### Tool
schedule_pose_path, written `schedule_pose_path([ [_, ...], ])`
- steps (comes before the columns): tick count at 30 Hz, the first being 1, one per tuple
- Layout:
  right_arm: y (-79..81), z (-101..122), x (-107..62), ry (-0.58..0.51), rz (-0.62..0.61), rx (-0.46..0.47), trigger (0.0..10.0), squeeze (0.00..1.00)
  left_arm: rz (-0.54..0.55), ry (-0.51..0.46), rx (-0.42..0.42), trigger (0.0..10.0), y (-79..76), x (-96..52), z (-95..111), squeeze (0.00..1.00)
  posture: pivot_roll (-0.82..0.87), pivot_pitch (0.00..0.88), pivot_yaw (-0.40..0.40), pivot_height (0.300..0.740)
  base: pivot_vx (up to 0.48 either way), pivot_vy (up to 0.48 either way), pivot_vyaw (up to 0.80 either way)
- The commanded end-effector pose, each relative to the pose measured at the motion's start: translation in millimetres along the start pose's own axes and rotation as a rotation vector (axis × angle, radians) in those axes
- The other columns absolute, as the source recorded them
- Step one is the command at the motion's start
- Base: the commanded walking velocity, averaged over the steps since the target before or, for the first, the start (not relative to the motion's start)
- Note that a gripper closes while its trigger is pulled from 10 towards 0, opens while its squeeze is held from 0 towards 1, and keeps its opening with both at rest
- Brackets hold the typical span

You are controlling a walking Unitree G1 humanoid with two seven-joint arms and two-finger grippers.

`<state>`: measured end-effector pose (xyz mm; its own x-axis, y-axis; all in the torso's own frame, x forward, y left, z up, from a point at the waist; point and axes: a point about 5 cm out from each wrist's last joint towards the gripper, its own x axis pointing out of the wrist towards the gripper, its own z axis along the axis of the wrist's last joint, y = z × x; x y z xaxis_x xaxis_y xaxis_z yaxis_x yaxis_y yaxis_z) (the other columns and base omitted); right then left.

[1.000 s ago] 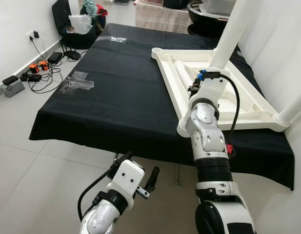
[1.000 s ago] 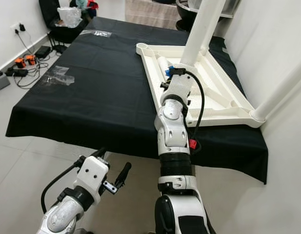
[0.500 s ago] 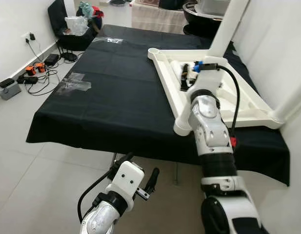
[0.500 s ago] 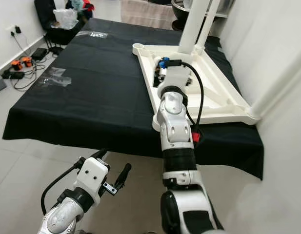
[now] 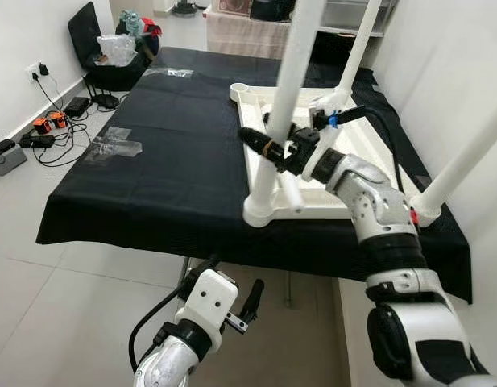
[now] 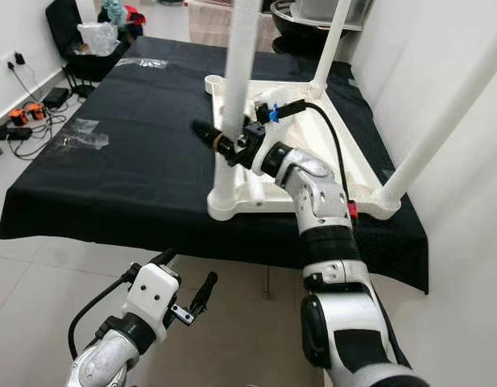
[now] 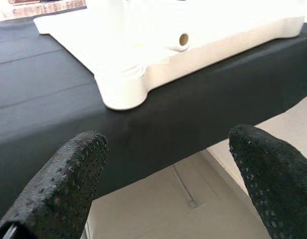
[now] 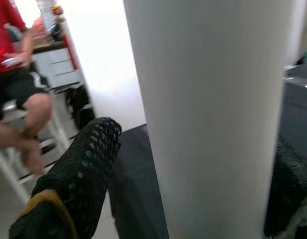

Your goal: Building children table

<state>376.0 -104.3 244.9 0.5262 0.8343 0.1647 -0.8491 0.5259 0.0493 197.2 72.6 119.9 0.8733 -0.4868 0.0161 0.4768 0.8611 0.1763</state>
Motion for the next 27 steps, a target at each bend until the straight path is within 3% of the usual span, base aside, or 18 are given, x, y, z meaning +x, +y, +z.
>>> schedule_pose_path([
  [1,5.9,-4,10.2,0.013,0.052,0.005,10.0,0.00,-0.007,0.011,0.000,10.0,-2.4,-1.1,-3,0.00,0.08,0.053,-0.112,0.740,0.000,0.000,0.00],
  [2,10.5,-10,24.0,0.025,0.051,0.023,10.0,0.00,-0.004,0.009,0.000,10.0,-2.7,-1.6,-2,0.00,0.09,0.058,-0.118,0.740,0.000,0.000,0.00],
  [6,13.1,-14,30.7,0.031,0.042,0.018,10.0,0.00,-0.001,0.008,0.001,10.0,-3.0,-2.2,-1,0.00,0.09,0.060,-0.120,0.740,0.000,0.000,0.00],
  [7,12.5,-15,32.3,0.037,0.023,0.023,3.7,0.00,0.002,0.009,0.000,10.0,-3.0,-2.6,-1,0.00,0.09,0.062,-0.122,0.740,0.000,0.000,0.00],
  [8,12.5,-15,32.3,0.037,0.023,0.023,3.7,0.00,0.002,0.009,0.000,10.0,-3.0,-2.6,-1,0.00,0.09,0.062,-0.122,0.740,0.000,0.000,0.00],
  [9,11.2,-15,33.0,0.036,0.005,0.021,0.0,0.00,0.004,0.009,0.000,10.0,-2.9,-2.8,-1,0.00,0.09,0.062,-0.122,0.740,0.000,0.000,0.00],
  [12,6.3,-15,32.1,0.033,-0.069,0.007,0.0,0.00,0.004,0.010,-0.002,10.0,-2.9,-2.9,-1,0.00,0.08,0.064,-0.120,0.740,0.000,0.000,0.00],
  [15,-8.0,-17,24.4,0.019,-0.242,-0.007,0.0,0.00,0.002,0.012,-0.005,10.0,-3.2,-2.6,-2,0.00,0.08,0.062,-0.118,0.740,0.000,0.000,0.00],
  [16,-8.0,-17,24.4,0.019,-0.242,-0.007,0.0,0.00,0.002,0.012,-0.005,10.0,-3.2,-2.6,-2,0.00,0.08,0.062,-0.118,0.740,0.000,0.000,0.00],
  [18,-16.8,-18,18.4,0.021,-0.392,-0.033,0.0,0.00,0.002,0.013,-0.005,10.0,-3.0,-2.4,-2,0.00,0.08,0.062,-0.116,0.740,0.000,0.000,0.00],
  [20,-19.7,-19,16.2,0.021,-0.449,-0.048,0.0,0.00,0.001,0.013,-0.004,10.0,-2.9,-2.3,-2,0.00,0.08,0.062,-0.116,0.740,0.000,0.000,0.00],
  [21,-25.6,-20,10.9,0.034,-0.583,-0.057,0.0,0.00,0.001,0.013,-0.004,10.0,-2.8,-2.3,-2,0.00,0.07,0.062,-0.112,0.740,0.000,0.000,0.00],
  [22,-25.6,-20,10.9,0.034,-0.583,-0.057,0.0,0.00,0.001,0.013,-0.004,10.0,-2.8,-2.3,-2,0.00,0.07,0.062,-0.112,0.740,0.000,0.000,0.00],
  [23,-30.9,-23,2.8,0.052,-0.747,-0.069,0.0,0.00,0.000,0.013,-0.003,10.0,-2.3,-2.1,-2,0.00,0.07,0.062,-0.108,0.740,0.000,0.000,0.00],
  [24,-30.9,-23,2.8,0.052,-0.747,-0.069,0.0,0.00,0.000,0.013,-0.003,10.0,-2.3,-2.1,-2,0.00,0.07,0.062,-0.108,0.740,0.000,0.000,0.00],
  [25,-32.8,-24,-5.4,0.060,-0.892,-0.089,0.0,0.00,0.000,0.013,-0.003,10.0,-1.9,-1.9,-2,0.00,0.07,0.066,-0.108,0.740,0.000,0.000,0.00],
  [26,-32.8,-24,-5.4,0.060,-0.892,-0.089,0.0,0.00,0.000,0.013,-0.003,10.0,-1.9,-1.9,-2,0.00,0.07,0.066,-0.108,0.740,0.000,0.000,0.00],
  [27,-31.4,-26,-15.4,0.066,-1.057,-0.096,0.0,0.00,0.002,0.013,-0.002,10.0,-1.2,-1.5,-2,0.00,0.07,0.072,-0.105,0.740,0.000,0.000,0.00],
])
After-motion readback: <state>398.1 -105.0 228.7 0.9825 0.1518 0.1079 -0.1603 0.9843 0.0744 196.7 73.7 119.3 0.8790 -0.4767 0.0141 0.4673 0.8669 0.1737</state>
